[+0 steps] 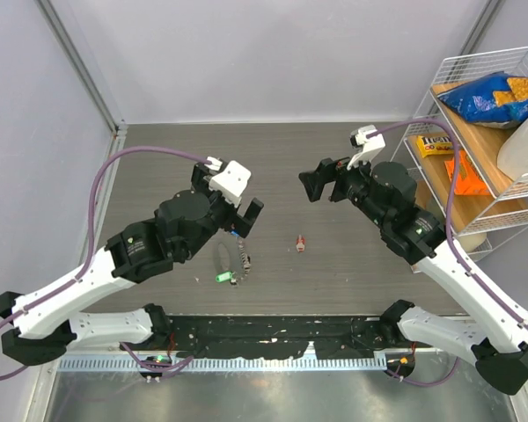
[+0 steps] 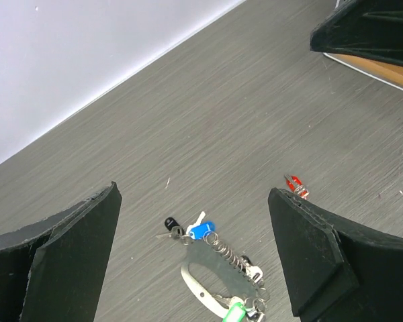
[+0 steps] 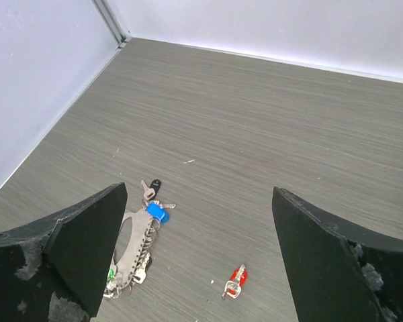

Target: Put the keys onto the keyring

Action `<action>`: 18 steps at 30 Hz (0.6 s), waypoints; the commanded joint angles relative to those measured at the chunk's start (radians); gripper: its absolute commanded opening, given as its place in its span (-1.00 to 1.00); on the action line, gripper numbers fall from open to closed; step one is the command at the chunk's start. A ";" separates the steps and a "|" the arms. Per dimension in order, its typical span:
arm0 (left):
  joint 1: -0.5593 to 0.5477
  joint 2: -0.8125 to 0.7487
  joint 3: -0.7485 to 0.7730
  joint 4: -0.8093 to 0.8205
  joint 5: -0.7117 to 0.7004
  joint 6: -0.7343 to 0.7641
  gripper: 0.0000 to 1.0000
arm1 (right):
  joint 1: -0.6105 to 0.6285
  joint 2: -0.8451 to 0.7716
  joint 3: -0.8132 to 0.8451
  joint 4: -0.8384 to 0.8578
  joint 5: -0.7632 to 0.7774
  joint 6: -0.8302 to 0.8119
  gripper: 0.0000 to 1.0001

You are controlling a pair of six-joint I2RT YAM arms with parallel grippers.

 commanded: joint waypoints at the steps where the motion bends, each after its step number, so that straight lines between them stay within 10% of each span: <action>1: -0.002 -0.057 -0.040 0.074 -0.003 -0.002 0.98 | 0.004 -0.037 0.028 -0.029 -0.054 -0.005 0.91; 18: -0.002 -0.194 -0.226 -0.053 -0.071 -0.240 0.98 | 0.128 -0.057 -0.168 -0.105 -0.160 -0.020 0.92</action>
